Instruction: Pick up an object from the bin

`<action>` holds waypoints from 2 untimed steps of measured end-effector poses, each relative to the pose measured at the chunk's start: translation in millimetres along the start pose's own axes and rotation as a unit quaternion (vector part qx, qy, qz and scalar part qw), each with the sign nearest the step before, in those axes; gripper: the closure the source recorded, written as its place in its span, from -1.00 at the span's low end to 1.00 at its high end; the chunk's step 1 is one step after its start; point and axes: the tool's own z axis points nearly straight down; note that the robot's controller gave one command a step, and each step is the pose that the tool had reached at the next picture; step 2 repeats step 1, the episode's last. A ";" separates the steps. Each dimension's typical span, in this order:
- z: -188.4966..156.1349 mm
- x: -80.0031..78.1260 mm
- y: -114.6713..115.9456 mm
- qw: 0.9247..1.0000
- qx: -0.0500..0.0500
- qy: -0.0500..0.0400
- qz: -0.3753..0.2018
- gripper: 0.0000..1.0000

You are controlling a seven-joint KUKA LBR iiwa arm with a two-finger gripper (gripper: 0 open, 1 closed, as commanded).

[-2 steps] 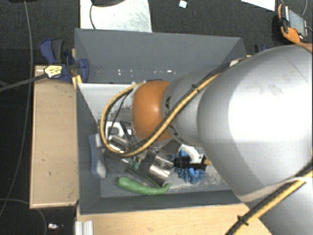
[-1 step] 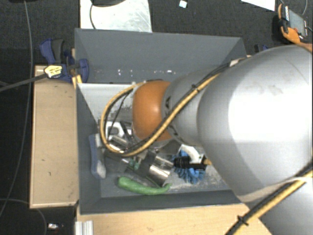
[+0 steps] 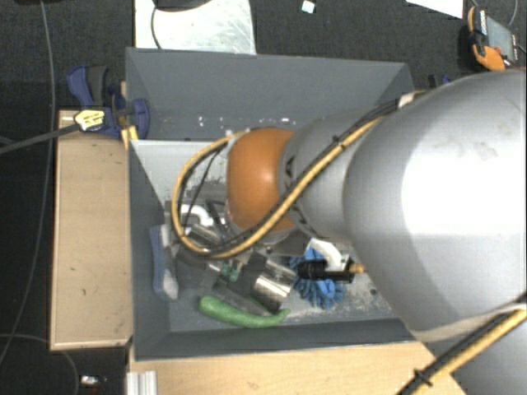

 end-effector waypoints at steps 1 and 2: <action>-28.1 -0.9 1.1 1.000 -0.002 -0.002 -0.001 1.00; -28.1 -0.9 1.1 1.000 -0.002 -0.002 -0.001 1.00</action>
Offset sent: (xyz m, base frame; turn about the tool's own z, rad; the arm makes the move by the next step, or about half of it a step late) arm 0.0012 0.0003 0.0848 -0.0019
